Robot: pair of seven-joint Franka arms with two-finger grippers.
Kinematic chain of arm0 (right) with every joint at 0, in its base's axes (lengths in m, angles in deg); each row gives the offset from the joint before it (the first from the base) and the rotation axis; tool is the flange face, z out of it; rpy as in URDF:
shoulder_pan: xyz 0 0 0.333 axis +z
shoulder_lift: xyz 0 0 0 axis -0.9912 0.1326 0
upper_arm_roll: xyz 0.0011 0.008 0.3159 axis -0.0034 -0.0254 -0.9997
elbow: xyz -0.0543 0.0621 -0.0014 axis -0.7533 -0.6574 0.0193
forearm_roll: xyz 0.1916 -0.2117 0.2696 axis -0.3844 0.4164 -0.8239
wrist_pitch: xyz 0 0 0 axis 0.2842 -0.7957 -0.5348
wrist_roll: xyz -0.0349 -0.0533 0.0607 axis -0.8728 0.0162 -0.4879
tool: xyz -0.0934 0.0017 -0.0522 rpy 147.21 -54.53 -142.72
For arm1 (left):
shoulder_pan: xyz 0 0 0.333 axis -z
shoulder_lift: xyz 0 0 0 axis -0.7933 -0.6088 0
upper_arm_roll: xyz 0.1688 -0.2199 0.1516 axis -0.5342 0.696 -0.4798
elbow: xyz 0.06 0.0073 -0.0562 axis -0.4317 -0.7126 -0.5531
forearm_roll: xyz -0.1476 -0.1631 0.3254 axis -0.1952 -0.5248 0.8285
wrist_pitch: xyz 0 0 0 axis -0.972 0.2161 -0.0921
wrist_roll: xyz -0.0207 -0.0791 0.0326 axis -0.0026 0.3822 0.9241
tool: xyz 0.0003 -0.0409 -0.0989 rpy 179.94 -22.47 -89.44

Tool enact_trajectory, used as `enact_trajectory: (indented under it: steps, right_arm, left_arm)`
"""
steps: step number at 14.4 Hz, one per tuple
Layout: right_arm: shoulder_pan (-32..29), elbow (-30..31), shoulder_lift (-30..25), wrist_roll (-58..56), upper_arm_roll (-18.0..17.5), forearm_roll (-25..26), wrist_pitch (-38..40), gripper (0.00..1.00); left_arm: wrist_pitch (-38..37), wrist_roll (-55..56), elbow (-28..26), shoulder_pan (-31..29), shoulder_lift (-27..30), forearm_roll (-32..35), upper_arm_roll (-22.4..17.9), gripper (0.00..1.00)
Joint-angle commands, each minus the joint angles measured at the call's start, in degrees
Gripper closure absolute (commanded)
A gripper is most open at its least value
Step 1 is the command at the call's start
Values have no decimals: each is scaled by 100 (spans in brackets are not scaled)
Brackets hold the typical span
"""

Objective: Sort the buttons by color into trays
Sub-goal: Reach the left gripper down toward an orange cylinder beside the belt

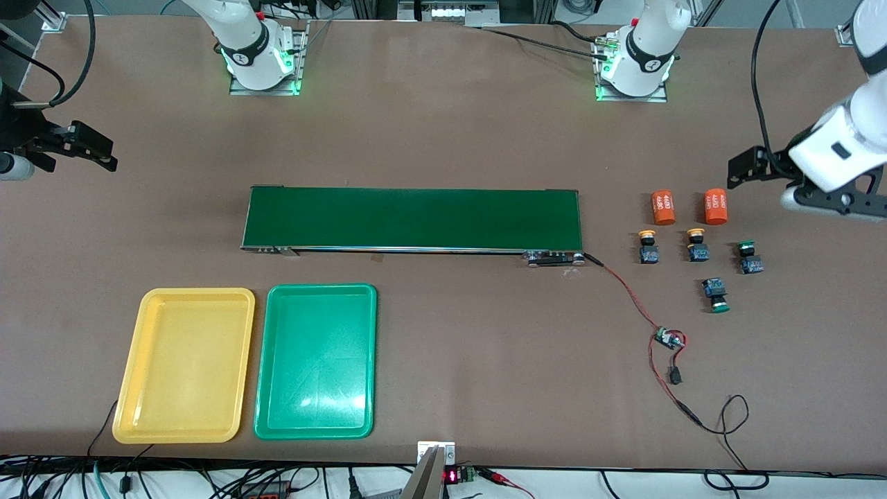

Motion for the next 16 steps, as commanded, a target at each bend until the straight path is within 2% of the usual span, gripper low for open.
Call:
enact_trajectory:
  steps: [1, 3, 6, 9, 11, 16]
  right_arm:
    - [-31, 123, -132, -101, -5, -79, -12, 0]
    - [-31, 123, -123, -101, -5, -88, -21, 0]
    - [-31, 123, -115, -101, 4, -88, -21, 0]
    - [-74, 123, -97, -101, 4, -88, -39, 0]
    - [-74, 123, -97, -101, 4, -97, -30, 0]
    - [-136, 123, -88, -101, -5, -97, -48, 0]
  left_arm:
    - [141, -194, 158, -226, -572, -14, -14, 0]
    - [300, -194, -113, -306, -670, -5, -14, 0]
    - [790, -194, -1130, -411, -522, -5, -14, 0]
    - [1966, -115, -2413, -420, -179, -5, 47, 0]
    - [2862, -124, -3126, -429, -143, -5, 47, 0]
    - [4218, -115, -4147, -429, -213, -5, 47, 0]
